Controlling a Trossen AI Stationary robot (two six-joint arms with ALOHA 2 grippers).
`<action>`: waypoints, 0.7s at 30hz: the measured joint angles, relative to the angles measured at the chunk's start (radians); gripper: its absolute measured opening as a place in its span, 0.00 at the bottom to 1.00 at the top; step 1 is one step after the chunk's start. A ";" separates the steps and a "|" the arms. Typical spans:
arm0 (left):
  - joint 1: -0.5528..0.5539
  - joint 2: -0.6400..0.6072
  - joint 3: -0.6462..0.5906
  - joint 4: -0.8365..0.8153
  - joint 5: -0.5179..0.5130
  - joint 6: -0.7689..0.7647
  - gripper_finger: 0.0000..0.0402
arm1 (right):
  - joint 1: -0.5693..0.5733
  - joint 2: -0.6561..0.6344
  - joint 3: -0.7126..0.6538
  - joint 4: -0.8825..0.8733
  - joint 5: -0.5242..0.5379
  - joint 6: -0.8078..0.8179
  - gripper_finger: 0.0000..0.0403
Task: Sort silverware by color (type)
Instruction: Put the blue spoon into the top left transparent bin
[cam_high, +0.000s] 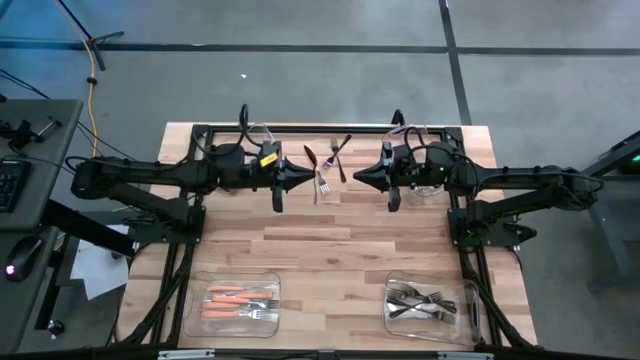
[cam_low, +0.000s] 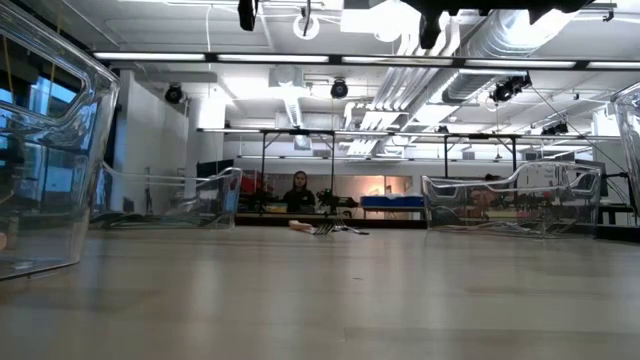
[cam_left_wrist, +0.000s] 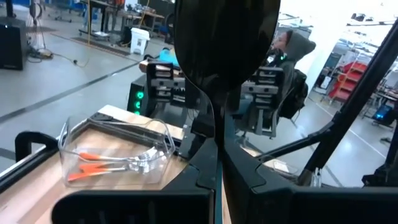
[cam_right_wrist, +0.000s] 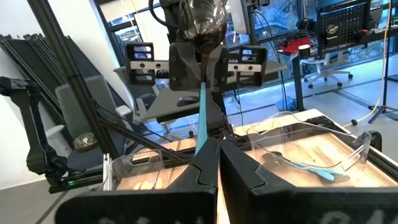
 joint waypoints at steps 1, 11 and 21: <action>0.000 0.000 0.000 0.004 0.000 0.002 0.00 | 0.000 0.000 0.000 0.000 0.000 -0.001 0.00; 0.009 0.000 0.001 -0.037 -0.017 0.003 0.00 | 0.000 0.000 0.000 -0.001 0.000 -0.004 0.00; 0.277 0.010 0.205 -0.786 -0.159 0.059 0.00 | 0.000 0.000 0.000 -0.015 0.000 -0.003 0.00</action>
